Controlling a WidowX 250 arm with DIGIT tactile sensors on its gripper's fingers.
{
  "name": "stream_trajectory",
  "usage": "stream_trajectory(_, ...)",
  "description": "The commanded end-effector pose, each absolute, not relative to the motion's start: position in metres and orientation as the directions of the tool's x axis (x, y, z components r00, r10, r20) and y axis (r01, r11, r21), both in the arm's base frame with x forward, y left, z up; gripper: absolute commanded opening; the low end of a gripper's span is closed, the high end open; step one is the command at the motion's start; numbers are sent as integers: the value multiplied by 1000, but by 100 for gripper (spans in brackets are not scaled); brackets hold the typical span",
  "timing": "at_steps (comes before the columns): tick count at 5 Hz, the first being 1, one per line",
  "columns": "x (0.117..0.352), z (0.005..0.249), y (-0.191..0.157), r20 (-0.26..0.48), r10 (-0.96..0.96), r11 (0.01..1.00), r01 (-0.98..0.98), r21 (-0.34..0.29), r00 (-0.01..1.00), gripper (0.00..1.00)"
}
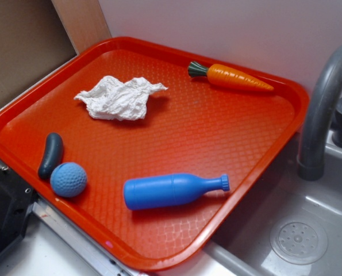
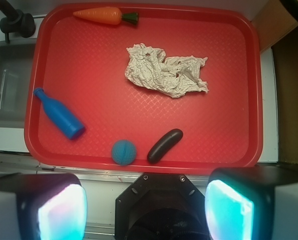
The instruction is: Grab the blue bottle.
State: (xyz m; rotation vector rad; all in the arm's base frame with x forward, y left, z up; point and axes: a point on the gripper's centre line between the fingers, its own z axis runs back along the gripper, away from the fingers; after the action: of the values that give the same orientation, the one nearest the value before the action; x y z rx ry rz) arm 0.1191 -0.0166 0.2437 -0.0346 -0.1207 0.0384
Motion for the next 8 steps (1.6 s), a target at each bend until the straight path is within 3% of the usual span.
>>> stream_trajectory(1, 119, 244, -17, 120, 40, 999, -36, -37, 992, 100)
stream_trajectory(2, 135, 233, -32, 197, -70, 997, 74, -11, 978, 100)
stream_trajectory(3, 167, 219, -46, 286, -242, 970, 234, 64, 927, 100)
stream_trajectory(4, 190, 193, -76, 309, -405, 912, 404, 70, 861, 100)
stream_trajectory(6, 216, 142, -126, 242, -582, 805, 593, 34, 776, 100)
stream_trajectory(8, 210, 110, -146, 184, -685, 717, 697, -4, 705, 100)
